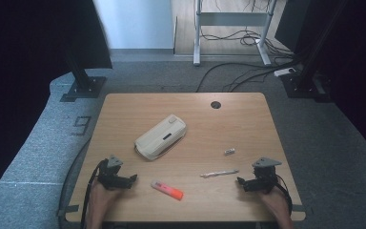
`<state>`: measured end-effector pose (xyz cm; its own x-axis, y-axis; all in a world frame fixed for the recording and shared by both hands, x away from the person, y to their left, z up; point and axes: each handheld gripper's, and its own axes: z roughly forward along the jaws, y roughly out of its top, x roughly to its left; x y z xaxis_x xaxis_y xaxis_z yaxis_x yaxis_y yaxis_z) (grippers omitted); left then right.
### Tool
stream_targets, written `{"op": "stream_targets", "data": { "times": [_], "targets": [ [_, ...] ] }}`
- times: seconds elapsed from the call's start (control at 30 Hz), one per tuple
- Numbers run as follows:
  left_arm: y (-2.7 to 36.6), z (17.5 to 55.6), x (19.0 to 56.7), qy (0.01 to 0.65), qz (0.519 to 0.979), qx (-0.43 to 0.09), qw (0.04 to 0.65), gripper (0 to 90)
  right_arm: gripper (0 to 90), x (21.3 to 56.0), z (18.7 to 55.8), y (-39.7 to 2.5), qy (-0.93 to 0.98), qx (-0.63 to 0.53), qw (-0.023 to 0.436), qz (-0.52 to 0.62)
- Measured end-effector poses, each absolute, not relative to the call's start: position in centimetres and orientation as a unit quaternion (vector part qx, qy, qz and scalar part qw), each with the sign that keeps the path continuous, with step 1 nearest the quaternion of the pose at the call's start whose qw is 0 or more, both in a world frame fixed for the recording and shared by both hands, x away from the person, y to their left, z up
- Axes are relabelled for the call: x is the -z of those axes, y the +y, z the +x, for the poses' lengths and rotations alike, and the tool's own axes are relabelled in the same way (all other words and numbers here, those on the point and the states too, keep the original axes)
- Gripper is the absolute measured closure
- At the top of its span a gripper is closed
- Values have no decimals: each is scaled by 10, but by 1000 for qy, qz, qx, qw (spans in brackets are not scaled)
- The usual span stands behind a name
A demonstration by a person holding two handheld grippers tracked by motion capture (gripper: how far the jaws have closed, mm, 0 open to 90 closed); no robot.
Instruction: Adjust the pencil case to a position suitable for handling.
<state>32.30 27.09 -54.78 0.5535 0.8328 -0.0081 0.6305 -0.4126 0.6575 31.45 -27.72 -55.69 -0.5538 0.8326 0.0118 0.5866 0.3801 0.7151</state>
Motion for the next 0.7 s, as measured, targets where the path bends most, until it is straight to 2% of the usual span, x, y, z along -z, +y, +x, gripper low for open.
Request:
{"op": "stream_targets", "data": {
  "times": [0.7],
  "targets": [
    [269,323,548,441,825,-162,313,4,0,557,315,-277,811,-345,178,437]
  ]
}}
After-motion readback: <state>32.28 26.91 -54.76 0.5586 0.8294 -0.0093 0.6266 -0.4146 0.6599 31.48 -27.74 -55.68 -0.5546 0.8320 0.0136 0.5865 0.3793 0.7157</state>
